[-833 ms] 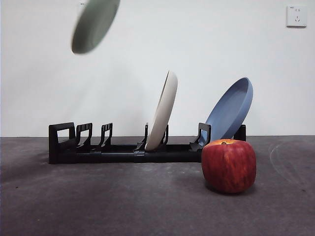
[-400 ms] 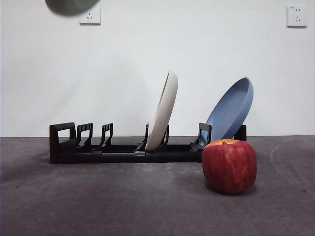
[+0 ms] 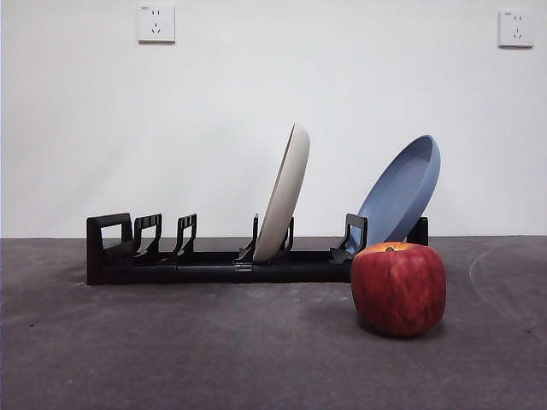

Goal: Take the green plate from the plate rack,put the plate on the table,take the apple from the table,put the apple in the plate

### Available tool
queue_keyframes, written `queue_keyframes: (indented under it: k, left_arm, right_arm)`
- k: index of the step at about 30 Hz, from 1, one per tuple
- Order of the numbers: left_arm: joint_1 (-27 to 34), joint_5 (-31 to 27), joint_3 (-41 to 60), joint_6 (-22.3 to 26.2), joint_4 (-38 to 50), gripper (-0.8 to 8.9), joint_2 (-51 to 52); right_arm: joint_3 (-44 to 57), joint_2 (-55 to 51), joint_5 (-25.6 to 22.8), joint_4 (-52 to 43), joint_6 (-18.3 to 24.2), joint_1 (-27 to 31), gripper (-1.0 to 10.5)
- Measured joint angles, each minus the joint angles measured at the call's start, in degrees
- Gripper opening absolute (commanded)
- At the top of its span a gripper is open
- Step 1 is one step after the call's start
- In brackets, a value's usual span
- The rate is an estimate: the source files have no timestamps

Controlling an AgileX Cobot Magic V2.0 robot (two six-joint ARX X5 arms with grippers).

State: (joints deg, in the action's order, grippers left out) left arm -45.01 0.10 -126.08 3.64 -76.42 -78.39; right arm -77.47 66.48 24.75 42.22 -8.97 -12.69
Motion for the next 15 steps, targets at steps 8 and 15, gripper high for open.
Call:
queue_keyframes:
  k: [8,15]
  left_arm:
    - [-10.84,-7.41,26.29,-5.92,0.00,-0.09,8.48]
    - [-16.68,-16.57,45.03,-12.28,5.49,-0.09,8.09]
  right_arm:
    - [0.00,-0.02,-0.33,0.00,0.70,0.00,5.6]
    - [0.00,-0.02,-0.35,0.00,0.85,0.00,5.6]
